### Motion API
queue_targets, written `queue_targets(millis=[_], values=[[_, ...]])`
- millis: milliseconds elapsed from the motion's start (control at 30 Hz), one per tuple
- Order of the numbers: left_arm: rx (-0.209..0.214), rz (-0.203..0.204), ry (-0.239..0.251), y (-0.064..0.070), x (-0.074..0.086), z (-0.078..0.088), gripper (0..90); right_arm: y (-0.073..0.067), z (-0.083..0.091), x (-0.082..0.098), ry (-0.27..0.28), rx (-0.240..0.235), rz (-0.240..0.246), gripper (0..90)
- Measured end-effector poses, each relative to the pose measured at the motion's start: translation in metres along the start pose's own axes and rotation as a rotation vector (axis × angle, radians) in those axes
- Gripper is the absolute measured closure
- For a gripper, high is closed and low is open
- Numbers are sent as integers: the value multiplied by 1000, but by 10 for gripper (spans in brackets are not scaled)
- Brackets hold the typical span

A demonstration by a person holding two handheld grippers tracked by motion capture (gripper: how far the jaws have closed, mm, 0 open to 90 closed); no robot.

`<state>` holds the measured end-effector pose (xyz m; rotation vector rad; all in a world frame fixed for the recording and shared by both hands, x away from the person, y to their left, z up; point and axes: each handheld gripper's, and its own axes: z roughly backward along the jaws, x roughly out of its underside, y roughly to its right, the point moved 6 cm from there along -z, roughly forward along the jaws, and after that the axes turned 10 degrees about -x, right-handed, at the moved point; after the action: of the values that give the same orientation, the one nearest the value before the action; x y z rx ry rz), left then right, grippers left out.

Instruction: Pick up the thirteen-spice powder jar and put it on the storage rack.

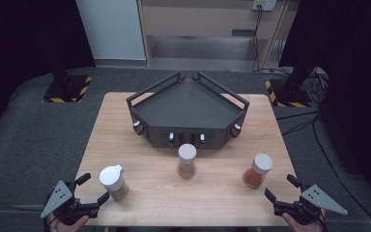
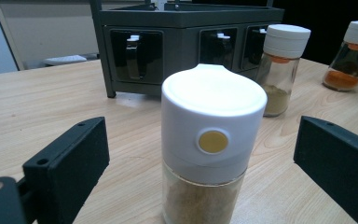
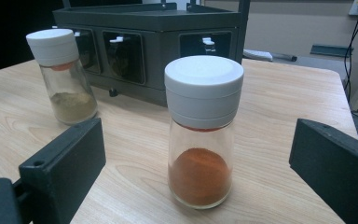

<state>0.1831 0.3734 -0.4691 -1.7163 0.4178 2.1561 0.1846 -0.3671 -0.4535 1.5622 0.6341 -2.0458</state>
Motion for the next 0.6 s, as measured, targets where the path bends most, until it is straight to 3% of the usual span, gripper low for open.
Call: queue_targets(millis=[267,600], values=[[-1,21,3,-2,1,1,21,0,-1,1,-2,3,4,26],[3,8,3,-1,1,1,20,0,1,0,6,0,1,29]])
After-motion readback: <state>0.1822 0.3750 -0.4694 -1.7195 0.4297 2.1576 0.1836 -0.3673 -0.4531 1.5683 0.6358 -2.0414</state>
